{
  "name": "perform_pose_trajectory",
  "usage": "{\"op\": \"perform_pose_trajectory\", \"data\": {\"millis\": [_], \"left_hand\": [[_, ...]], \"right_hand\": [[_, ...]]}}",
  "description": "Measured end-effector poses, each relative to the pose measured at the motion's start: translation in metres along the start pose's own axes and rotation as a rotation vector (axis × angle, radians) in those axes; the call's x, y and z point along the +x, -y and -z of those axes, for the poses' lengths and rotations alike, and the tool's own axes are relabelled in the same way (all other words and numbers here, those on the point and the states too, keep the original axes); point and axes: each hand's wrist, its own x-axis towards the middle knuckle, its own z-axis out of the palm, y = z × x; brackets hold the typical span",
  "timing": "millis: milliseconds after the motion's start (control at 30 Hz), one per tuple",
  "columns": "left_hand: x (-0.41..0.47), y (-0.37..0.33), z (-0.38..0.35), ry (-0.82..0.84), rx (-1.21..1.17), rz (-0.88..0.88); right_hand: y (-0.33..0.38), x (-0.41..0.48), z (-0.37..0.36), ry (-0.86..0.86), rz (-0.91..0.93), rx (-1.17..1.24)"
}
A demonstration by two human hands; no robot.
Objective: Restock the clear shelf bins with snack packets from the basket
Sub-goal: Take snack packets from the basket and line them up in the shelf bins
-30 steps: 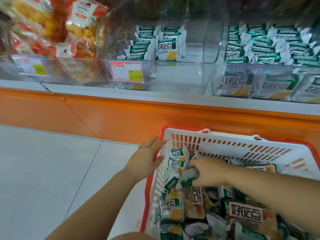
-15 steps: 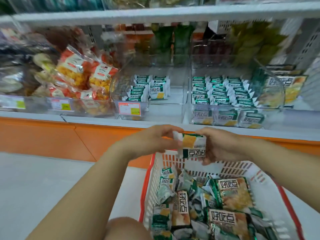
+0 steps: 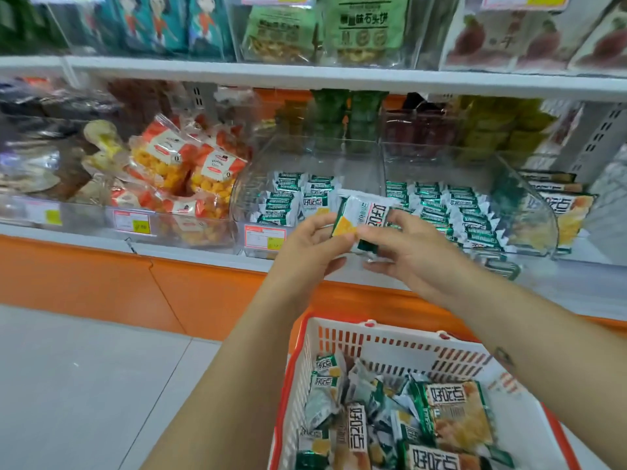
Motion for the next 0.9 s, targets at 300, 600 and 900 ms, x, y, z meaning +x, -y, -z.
{"op": "perform_pose_trajectory", "data": {"millis": [300,600,900], "left_hand": [[0.046,0.007,0.048,-0.512,0.167,-0.122],[0.069,0.021,0.076,-0.673,0.215,-0.092],[0.076,0.028,0.081,-0.662,0.277,-0.122]], "right_hand": [[0.025,0.117,-0.035,-0.317,0.298,-0.471],[-0.021,0.230,-0.038,-0.166,0.054,-1.158],[-0.043,0.260,-0.034,-0.158,-0.055,-1.039]]}}
